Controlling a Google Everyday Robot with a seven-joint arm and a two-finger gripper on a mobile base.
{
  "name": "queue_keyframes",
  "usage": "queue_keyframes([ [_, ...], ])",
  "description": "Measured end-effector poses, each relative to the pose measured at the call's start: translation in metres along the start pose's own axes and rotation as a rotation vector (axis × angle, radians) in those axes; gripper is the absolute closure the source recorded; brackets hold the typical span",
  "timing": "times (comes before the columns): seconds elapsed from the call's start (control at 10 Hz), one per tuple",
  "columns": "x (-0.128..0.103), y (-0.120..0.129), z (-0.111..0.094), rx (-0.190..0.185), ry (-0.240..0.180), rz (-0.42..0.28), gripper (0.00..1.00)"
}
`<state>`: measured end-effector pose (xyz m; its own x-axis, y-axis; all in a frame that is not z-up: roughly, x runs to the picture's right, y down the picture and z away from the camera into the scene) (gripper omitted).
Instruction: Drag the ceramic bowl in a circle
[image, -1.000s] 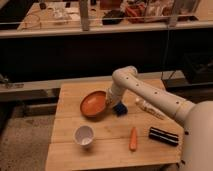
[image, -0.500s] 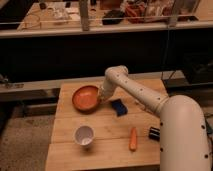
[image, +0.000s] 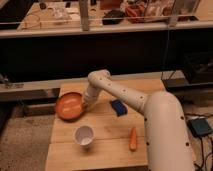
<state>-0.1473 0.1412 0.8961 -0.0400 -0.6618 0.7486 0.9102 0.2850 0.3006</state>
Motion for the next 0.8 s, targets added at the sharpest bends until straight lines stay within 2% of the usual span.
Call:
queue_keyframes([
  [0.2, -0.030, -0.015, 0.002, 0.009, -0.032, -0.087, 1.00],
  [0.4, -0.044, -0.012, -0.005, -0.007, -0.034, -0.117, 1.00],
  [0.5, -0.051, -0.002, -0.008, -0.028, -0.037, -0.121, 1.00],
  [0.7, -0.057, 0.029, -0.016, -0.058, -0.028, -0.078, 1.00],
  [0.8, -0.060, 0.058, -0.026, -0.078, -0.011, -0.028, 1.00],
])
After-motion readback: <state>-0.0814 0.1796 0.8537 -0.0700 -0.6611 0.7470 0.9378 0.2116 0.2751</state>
